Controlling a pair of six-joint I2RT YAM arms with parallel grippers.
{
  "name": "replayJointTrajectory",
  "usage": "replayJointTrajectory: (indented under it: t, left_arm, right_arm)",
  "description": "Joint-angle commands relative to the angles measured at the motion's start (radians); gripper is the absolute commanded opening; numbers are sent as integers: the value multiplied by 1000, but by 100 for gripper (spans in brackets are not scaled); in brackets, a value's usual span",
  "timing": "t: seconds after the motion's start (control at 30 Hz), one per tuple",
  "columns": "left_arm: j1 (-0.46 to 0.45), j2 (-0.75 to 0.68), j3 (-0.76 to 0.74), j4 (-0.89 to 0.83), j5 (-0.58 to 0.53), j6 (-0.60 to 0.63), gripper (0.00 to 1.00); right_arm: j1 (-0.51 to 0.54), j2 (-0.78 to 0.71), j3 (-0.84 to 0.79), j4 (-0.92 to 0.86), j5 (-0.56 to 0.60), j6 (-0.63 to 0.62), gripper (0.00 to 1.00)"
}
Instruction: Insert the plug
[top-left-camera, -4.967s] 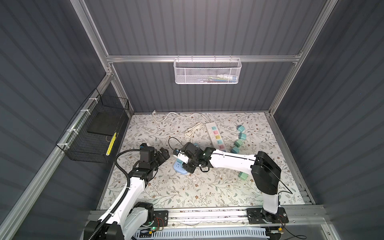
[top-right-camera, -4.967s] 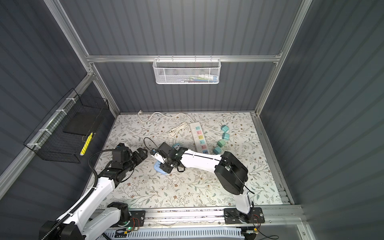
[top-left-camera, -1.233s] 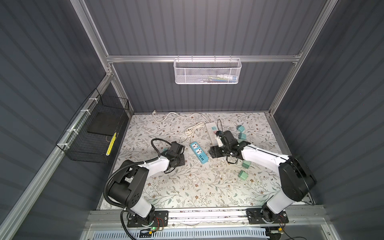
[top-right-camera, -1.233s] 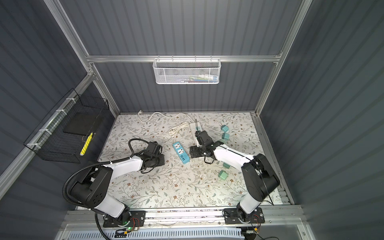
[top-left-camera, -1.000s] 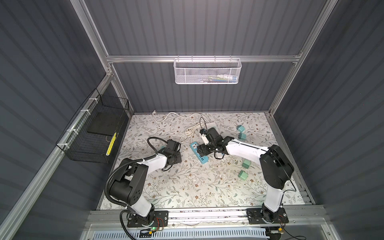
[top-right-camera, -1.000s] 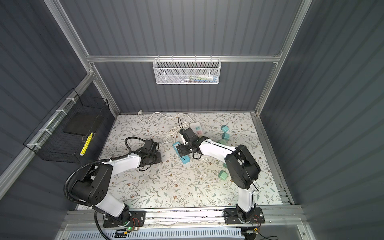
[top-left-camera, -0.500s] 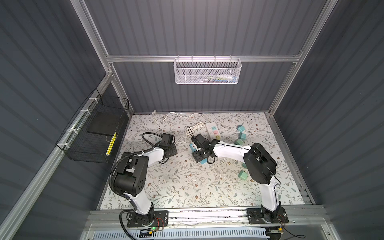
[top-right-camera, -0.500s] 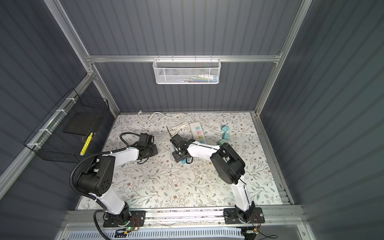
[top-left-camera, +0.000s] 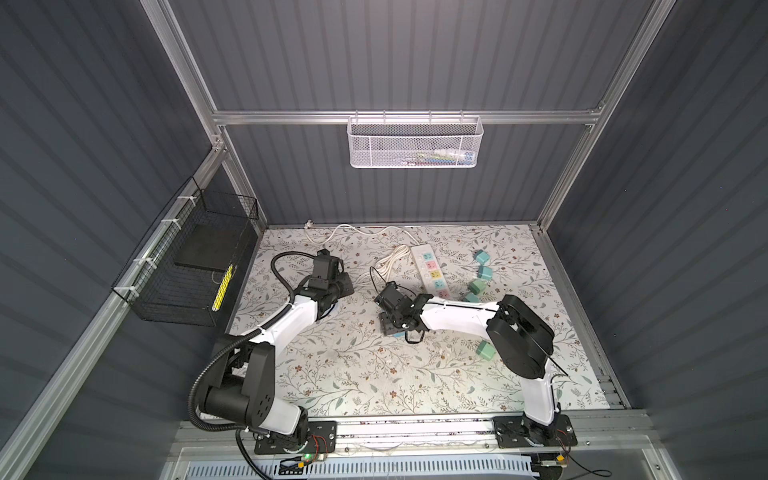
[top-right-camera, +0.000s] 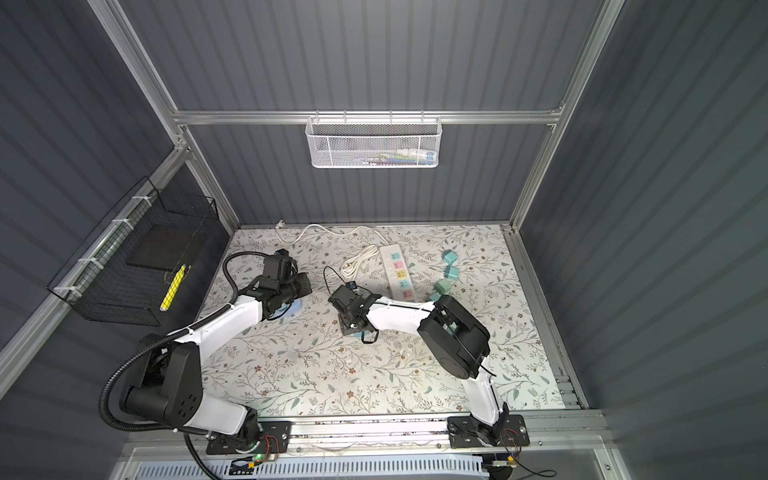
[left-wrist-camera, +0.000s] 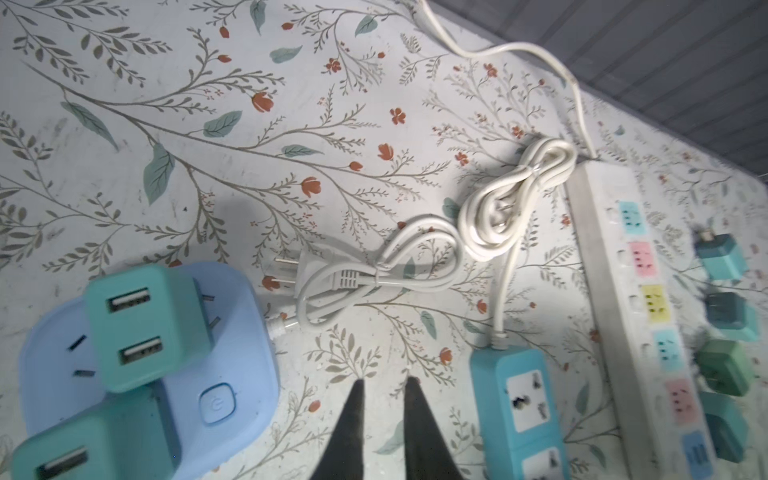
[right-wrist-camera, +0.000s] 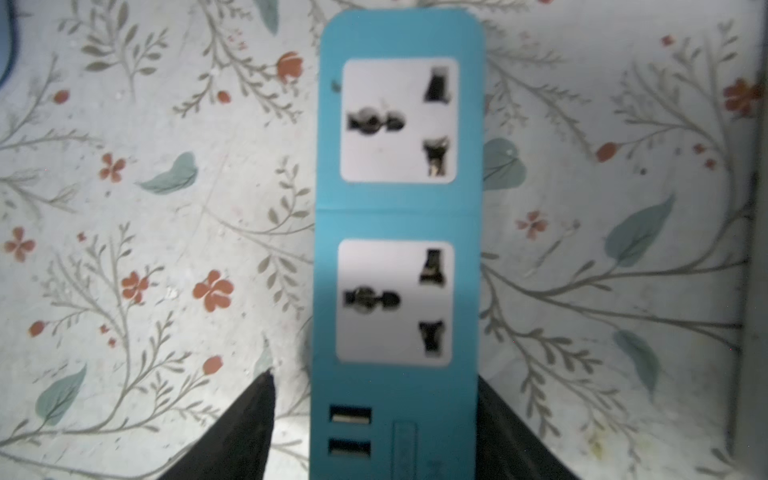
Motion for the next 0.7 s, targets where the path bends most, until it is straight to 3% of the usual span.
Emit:
replayJointTrajectory:
  t: [0.0, 0.13, 0.23, 0.37, 0.47, 0.67]
  left_arm:
    - [3, -54, 6, -43, 72, 4, 30]
    - [3, -115, 23, -57, 140, 12, 54]
    - [1, -151, 22, -47, 206, 3, 70]
    - [-6, -168, 1, -22, 248, -18, 73]
    - [-9, -174, -5, -29, 260, -24, 73]
    - [-16, -221, -40, -63, 249, -27, 74]
  right_arm:
    - [7, -89, -15, -8, 15, 51, 77]
    - [-30, -219, -29, -88, 95, -9, 81]
    - [-131, -339, -103, -120, 151, -27, 83]
    - [-381, -444, -215, -116, 132, -23, 83]
    - [-531, -412, -187, -169, 107, 23, 83]
    - [-609, -286, -120, -182, 76, 72, 83]
